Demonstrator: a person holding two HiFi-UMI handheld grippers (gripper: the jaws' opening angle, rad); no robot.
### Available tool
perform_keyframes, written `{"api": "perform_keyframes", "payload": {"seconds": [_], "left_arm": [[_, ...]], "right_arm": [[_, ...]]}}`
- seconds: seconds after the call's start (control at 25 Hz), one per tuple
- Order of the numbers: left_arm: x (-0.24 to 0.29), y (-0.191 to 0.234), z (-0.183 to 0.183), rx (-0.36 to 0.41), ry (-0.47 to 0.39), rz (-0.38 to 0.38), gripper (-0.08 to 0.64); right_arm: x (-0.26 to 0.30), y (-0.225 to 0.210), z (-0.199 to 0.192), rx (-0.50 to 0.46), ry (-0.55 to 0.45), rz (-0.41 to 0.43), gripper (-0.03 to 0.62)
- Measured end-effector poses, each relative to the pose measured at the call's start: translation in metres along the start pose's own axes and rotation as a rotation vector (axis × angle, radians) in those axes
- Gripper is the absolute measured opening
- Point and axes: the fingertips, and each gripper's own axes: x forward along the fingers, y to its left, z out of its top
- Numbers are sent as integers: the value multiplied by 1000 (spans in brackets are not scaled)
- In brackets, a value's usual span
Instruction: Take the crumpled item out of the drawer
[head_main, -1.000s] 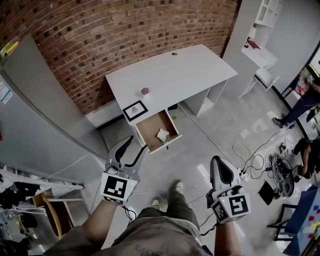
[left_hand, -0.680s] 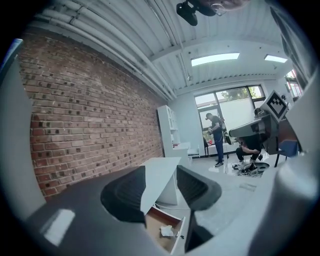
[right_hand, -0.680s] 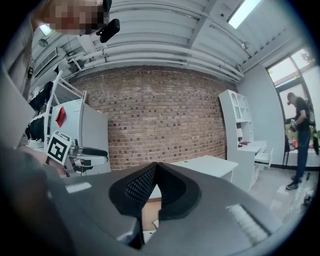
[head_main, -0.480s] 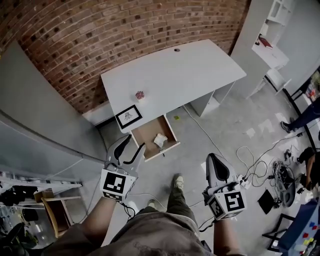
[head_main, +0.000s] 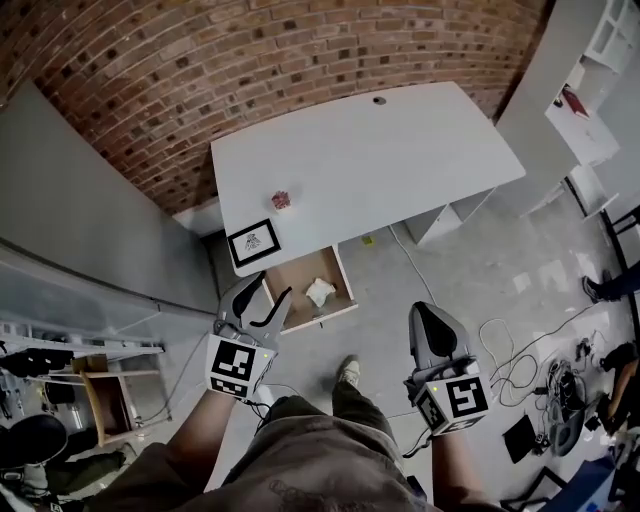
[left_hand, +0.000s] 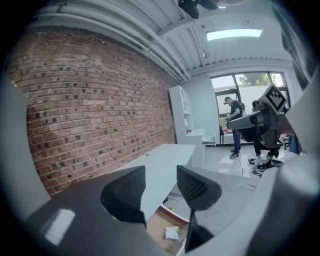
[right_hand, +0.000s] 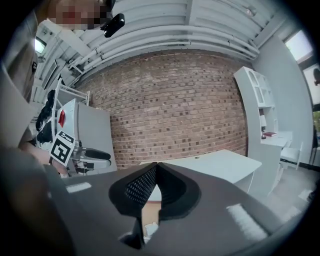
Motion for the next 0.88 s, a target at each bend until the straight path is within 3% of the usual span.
{"api": "perform_keyframes", "payload": {"seconds": [0.48, 0.88], "left_arm": [[48, 6, -19, -18, 98, 33, 187], [78, 3, -68, -26, 202, -53, 192]], "right_arm": [[58, -37, -3, 18, 37, 74, 28], [84, -48, -34, 32, 108, 38, 28]]}}
